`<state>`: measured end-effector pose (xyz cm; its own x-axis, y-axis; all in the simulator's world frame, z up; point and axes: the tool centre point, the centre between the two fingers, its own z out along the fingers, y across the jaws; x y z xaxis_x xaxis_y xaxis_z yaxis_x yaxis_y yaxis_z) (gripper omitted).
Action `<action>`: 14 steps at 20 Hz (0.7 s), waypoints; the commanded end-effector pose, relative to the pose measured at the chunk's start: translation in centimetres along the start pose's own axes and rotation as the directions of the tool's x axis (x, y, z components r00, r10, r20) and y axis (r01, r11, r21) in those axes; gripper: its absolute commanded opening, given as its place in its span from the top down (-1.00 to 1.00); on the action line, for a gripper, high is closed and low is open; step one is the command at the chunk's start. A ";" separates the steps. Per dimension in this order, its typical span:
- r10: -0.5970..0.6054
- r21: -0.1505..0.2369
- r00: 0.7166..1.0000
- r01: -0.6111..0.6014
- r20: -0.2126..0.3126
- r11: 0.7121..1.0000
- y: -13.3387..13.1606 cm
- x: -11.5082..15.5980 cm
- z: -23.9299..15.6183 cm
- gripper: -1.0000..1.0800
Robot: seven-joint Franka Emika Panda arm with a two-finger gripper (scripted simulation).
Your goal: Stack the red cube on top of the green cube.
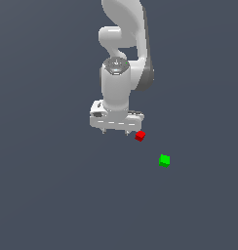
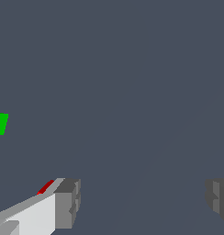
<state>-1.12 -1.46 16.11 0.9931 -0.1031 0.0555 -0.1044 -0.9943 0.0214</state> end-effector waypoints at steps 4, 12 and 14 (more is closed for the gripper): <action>0.086 0.000 0.996 -0.086 0.010 0.996 -1.6 -2.1 1.4 -0.92; 0.234 -0.002 0.972 -0.234 0.027 0.972 -4.9 -5.2 3.8 -0.92; 0.270 -0.002 0.962 -0.270 0.031 0.963 -5.8 -5.9 4.4 -0.92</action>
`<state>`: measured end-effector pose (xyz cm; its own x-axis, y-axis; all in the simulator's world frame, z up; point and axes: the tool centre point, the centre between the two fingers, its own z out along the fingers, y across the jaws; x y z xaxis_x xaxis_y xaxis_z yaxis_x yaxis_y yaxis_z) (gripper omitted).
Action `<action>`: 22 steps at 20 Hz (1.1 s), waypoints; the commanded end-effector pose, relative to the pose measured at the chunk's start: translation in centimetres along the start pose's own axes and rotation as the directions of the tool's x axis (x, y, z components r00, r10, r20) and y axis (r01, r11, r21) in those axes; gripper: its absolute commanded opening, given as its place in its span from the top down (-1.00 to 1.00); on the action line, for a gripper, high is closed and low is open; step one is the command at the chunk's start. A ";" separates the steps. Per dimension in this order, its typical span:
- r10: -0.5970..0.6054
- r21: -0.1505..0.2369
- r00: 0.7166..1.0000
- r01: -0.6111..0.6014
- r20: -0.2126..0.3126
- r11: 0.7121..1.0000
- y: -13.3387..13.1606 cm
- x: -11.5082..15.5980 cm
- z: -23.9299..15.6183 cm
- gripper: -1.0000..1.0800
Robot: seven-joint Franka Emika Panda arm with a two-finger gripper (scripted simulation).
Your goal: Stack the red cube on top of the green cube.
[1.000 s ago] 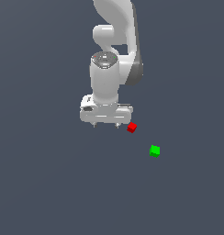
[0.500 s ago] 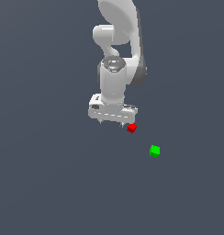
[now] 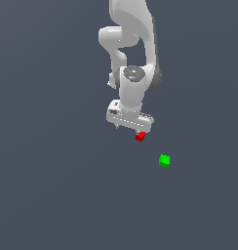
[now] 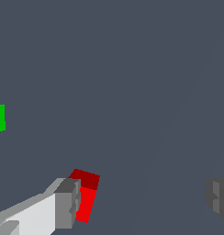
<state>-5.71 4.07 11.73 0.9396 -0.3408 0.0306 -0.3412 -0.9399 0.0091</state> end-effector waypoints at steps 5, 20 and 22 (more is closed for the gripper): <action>0.120 0.000 0.993 -0.120 0.014 0.993 -2.4 -2.7 2.0 -0.92; 0.267 0.000 0.963 -0.267 0.031 0.964 -6.1 -5.6 4.4 -0.92; 0.271 0.000 0.962 -0.271 0.032 0.963 -6.2 -5.6 4.5 -0.92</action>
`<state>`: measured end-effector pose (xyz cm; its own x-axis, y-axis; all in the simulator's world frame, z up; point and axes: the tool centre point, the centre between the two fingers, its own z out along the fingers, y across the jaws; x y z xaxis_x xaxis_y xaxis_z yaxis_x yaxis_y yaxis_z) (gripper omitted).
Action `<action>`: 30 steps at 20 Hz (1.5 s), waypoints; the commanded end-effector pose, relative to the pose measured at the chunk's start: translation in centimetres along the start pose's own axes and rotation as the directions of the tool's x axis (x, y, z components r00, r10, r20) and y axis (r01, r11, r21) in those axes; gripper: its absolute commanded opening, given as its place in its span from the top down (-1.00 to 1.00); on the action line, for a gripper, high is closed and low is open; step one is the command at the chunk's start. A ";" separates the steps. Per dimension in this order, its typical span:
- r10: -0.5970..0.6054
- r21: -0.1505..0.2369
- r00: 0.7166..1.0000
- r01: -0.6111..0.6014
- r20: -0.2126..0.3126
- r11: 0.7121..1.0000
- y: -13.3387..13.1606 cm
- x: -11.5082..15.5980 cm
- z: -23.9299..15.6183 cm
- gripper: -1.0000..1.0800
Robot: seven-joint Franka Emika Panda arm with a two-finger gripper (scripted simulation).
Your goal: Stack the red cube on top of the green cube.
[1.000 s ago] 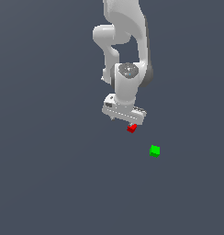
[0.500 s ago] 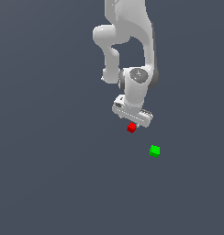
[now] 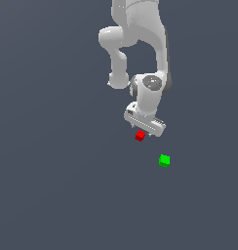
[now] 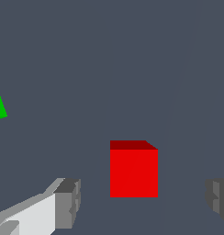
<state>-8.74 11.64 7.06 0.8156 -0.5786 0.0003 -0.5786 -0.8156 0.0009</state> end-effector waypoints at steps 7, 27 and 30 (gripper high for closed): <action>0.003 0.000 1.000 -0.003 0.000 1.000 0.0 -0.1 0.8 -0.92; 0.006 0.001 1.000 -0.006 0.000 1.000 -0.1 0.0 5.1 1.00; 0.006 0.001 1.000 -0.006 0.000 1.000 -0.1 0.0 5.1 1.00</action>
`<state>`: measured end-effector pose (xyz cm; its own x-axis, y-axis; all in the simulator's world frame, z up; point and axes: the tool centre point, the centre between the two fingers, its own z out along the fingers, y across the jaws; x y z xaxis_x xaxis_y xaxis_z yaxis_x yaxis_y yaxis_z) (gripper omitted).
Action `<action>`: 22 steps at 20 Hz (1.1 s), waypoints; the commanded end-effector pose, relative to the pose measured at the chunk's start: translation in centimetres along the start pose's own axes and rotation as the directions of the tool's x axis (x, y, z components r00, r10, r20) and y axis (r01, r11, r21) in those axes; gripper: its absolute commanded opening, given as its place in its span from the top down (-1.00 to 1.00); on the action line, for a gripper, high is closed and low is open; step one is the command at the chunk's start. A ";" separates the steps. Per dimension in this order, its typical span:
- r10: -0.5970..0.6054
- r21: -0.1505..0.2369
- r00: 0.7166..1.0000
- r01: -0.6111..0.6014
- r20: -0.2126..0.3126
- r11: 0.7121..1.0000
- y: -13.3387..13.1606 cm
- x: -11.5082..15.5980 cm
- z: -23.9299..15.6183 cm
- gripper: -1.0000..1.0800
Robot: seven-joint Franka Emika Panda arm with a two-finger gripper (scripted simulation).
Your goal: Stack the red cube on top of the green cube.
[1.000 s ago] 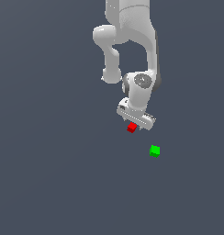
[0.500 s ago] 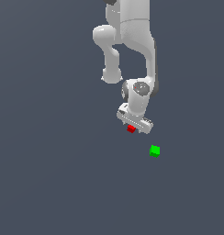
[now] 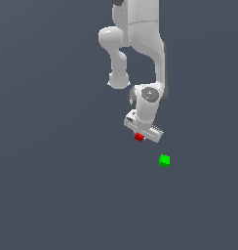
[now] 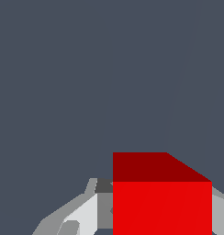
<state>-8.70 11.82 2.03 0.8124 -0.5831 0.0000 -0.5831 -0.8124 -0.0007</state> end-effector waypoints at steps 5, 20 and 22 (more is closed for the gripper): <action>0.000 0.000 1.000 0.000 0.000 1.000 0.0 0.0 -0.2 1.00; 0.001 0.000 1.000 -0.001 0.000 1.000 0.1 -0.1 -7.8 1.00; 0.001 0.000 1.000 -0.001 0.000 1.000 0.1 0.0 -8.7 1.00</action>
<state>-8.79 11.76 9.98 0.8121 -0.5836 0.0001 -0.5836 -0.8121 -0.0008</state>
